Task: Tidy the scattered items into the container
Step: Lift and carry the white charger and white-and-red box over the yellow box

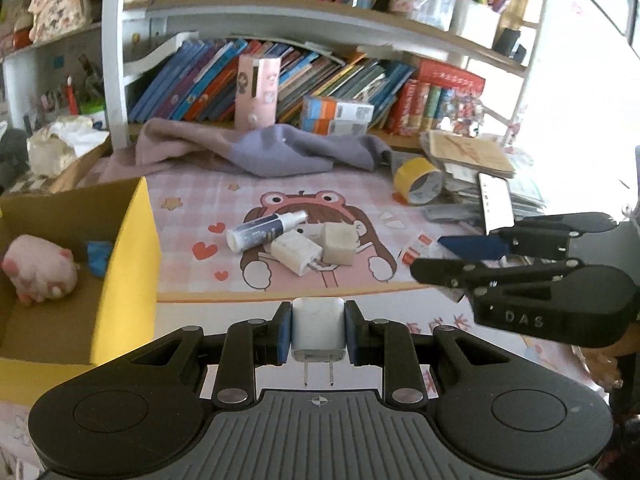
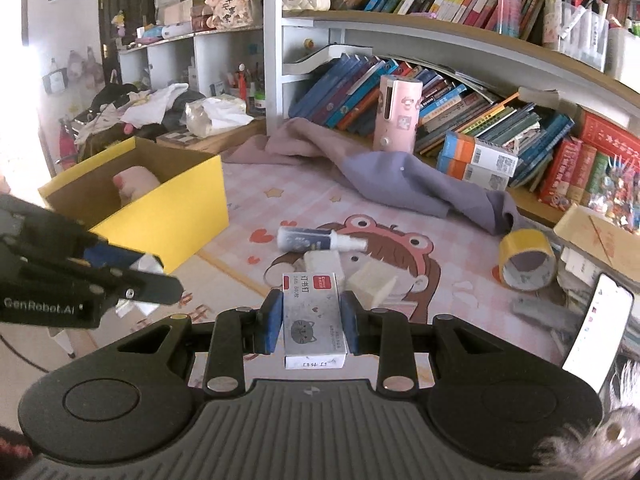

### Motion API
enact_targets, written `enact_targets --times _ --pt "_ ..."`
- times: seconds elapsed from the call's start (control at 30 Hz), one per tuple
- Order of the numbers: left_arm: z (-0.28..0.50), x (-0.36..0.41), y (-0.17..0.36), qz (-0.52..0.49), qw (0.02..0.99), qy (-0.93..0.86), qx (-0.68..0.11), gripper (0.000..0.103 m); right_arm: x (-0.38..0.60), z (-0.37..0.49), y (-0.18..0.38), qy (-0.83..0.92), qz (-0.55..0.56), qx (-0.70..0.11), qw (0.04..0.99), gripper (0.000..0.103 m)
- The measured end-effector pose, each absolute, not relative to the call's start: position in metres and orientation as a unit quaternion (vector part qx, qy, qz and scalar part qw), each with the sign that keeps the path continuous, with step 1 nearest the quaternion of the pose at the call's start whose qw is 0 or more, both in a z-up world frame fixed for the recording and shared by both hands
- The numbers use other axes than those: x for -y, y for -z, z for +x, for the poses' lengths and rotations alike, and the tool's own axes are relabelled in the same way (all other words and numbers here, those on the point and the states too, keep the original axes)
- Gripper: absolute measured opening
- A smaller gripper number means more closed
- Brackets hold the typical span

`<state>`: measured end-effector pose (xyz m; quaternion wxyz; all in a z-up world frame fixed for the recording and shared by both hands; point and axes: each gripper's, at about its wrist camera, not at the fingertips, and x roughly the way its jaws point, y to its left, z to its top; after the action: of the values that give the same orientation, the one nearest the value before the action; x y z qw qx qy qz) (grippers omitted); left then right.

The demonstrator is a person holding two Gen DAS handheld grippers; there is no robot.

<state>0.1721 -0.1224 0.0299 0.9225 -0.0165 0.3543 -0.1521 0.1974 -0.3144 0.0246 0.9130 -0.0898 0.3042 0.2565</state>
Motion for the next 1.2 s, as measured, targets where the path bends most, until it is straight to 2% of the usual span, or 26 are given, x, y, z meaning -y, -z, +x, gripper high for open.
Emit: enact_targets --times 1.2 --pt "0.017 -0.036 -0.012 -0.035 0.911 0.164 -0.377 0.025 0.142 0.022 -0.013 -0.248 -0.090 -0.359 0.896 0.029"
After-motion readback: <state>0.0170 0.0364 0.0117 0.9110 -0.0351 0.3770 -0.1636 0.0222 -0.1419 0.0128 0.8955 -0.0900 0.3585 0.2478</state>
